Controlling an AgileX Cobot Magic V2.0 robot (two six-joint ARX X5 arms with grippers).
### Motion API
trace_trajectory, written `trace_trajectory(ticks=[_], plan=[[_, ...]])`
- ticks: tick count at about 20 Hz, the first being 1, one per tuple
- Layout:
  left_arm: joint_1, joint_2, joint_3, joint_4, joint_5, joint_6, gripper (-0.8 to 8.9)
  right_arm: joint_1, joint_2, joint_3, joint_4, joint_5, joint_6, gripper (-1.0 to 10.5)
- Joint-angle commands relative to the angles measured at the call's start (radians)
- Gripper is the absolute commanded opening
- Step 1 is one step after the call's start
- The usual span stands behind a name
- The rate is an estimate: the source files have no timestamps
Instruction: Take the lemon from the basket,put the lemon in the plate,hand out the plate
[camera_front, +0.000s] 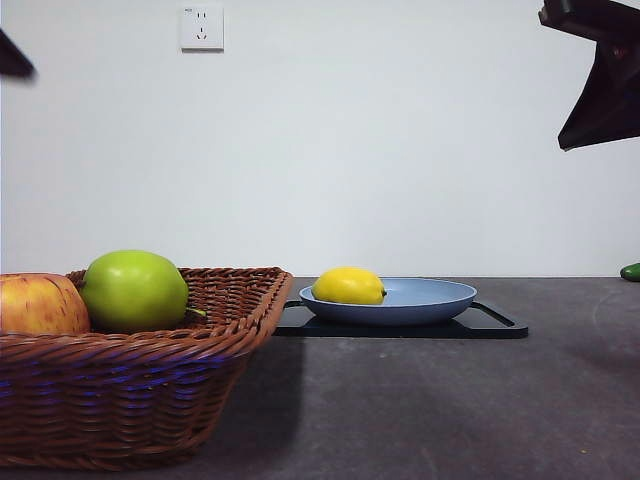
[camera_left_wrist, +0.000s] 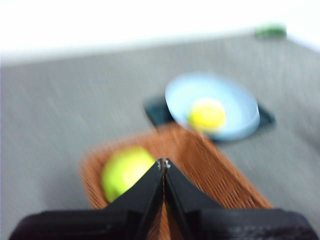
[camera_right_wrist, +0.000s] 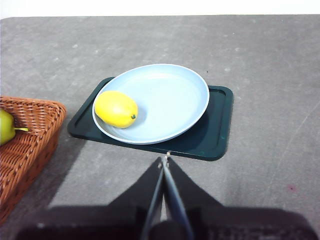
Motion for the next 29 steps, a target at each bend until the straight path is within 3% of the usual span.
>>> trace_trajectory(ticks=[1,5,12,29], plan=[[0.039,-0.160,-0.008,-0.016,-0.060,0.083,0.08,0.006,0.004,0.012,0.009,0.003,0.010,0.0],[0.171,-0.391,-0.158,0.013,-0.227,0.082,0.08,0.006,0.004,0.012,0.009,0.003,0.010,0.0],[0.294,-0.490,-0.415,0.051,-0.056,0.073,0.08,0.006,0.004,0.012,0.009,0.003,0.010,0.0],[0.302,-0.491,-0.479,0.060,-0.056,0.052,0.08,0.006,0.004,0.012,0.010,0.003,0.010,0.0]])
